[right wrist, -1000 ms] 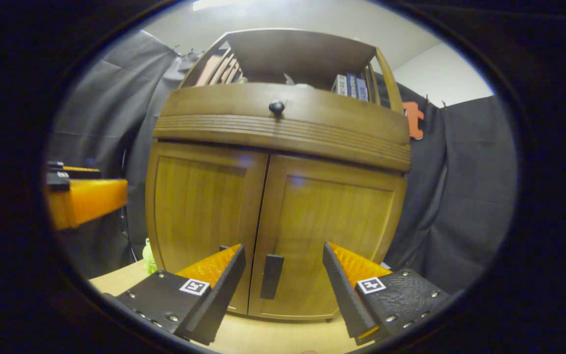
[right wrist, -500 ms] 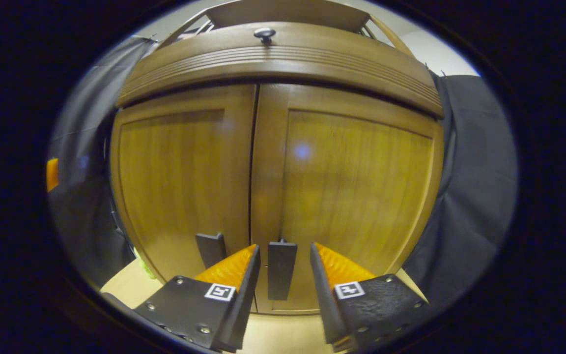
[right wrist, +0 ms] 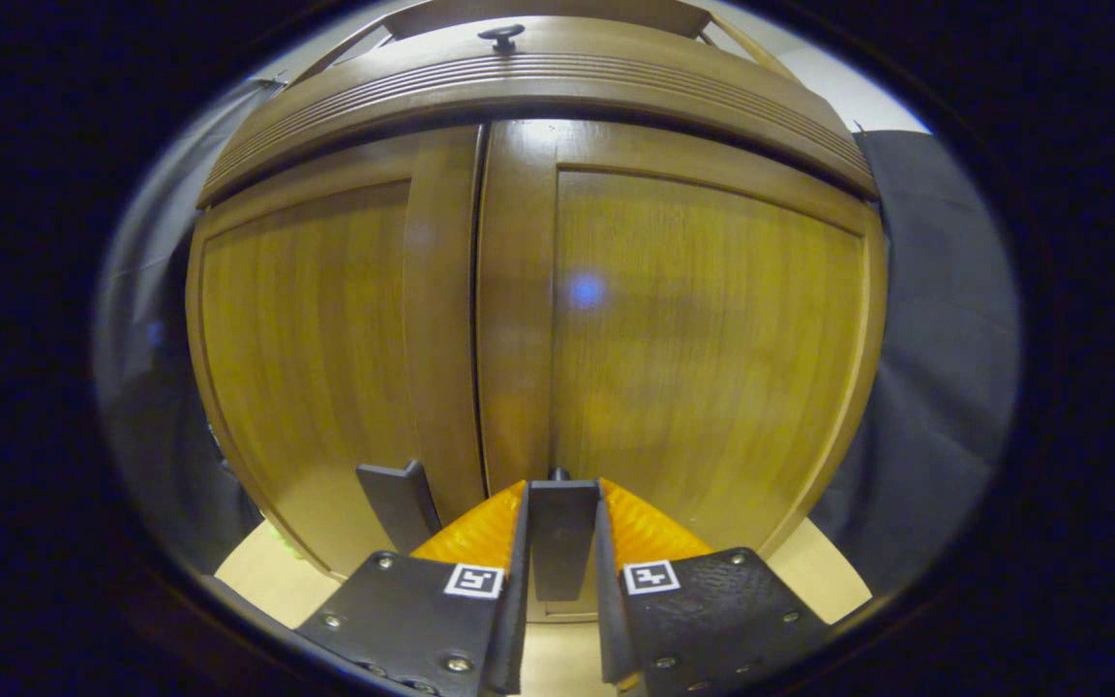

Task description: Open the right door of the double-door shoe cabinet with the right hand, and open the left door with the left hand.

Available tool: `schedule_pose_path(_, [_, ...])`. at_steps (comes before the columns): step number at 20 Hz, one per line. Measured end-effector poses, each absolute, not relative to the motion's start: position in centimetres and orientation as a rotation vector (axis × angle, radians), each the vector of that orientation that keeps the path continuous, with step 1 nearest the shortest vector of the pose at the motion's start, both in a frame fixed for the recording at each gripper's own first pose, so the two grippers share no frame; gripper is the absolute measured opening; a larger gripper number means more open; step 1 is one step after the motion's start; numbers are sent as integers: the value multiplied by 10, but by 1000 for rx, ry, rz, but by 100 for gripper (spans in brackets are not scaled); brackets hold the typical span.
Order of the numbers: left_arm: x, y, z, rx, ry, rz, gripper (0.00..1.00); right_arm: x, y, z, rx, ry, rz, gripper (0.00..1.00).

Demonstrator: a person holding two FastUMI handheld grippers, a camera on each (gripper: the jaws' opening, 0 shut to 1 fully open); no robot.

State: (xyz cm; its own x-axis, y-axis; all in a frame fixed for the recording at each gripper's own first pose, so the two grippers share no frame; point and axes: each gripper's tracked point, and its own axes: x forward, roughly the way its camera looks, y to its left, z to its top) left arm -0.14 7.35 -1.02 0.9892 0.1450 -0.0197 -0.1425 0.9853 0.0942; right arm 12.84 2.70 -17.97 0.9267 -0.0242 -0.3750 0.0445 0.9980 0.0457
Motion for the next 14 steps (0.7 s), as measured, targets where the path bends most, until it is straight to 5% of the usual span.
schedule_pose_path(14, [-19,39,-10,106,20,97,96,93,10,-163,70,362,-73,26])
